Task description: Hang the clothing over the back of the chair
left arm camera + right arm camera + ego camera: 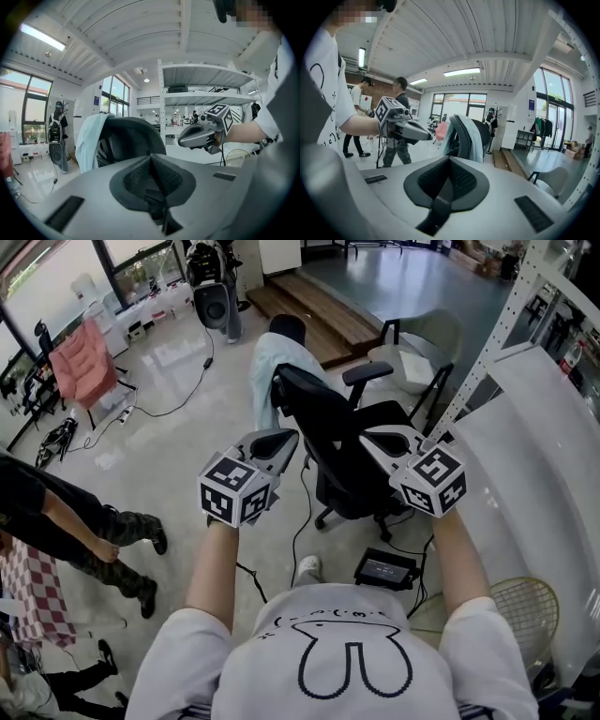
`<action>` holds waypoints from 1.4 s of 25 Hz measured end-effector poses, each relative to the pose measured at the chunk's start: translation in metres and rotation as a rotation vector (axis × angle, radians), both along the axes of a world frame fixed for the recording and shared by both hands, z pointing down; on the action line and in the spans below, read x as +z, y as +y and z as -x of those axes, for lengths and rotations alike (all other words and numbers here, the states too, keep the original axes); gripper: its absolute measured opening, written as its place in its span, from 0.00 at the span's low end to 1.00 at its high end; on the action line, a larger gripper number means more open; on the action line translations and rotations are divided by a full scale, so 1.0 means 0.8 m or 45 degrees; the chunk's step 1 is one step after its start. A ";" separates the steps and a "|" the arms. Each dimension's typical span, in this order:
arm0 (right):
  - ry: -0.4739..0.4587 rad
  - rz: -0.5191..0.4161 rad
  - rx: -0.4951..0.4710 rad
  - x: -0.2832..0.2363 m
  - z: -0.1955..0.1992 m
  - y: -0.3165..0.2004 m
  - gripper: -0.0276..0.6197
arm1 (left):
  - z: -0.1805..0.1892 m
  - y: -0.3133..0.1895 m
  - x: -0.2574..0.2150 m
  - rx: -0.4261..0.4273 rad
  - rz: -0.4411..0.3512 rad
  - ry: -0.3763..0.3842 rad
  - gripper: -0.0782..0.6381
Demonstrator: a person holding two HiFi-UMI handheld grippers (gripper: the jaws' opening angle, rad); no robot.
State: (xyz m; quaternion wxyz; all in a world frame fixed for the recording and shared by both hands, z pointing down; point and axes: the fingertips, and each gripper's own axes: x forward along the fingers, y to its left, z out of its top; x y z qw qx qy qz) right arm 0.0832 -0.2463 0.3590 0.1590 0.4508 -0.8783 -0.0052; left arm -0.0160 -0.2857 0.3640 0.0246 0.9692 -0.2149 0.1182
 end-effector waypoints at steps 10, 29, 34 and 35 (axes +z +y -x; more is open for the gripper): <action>-0.093 -0.105 0.090 -0.021 0.022 0.025 0.03 | -0.020 0.024 -0.017 -0.041 -0.138 0.061 0.14; -0.184 -0.232 0.244 -0.028 0.056 0.027 0.03 | -0.019 0.051 -0.042 -0.102 -0.215 0.247 0.14; -0.170 -0.265 0.252 -0.034 0.067 0.031 0.03 | -0.015 0.058 -0.052 -0.097 -0.245 0.272 0.14; -0.165 -0.271 0.254 -0.035 0.068 0.031 0.03 | -0.015 0.059 -0.053 -0.096 -0.249 0.274 0.14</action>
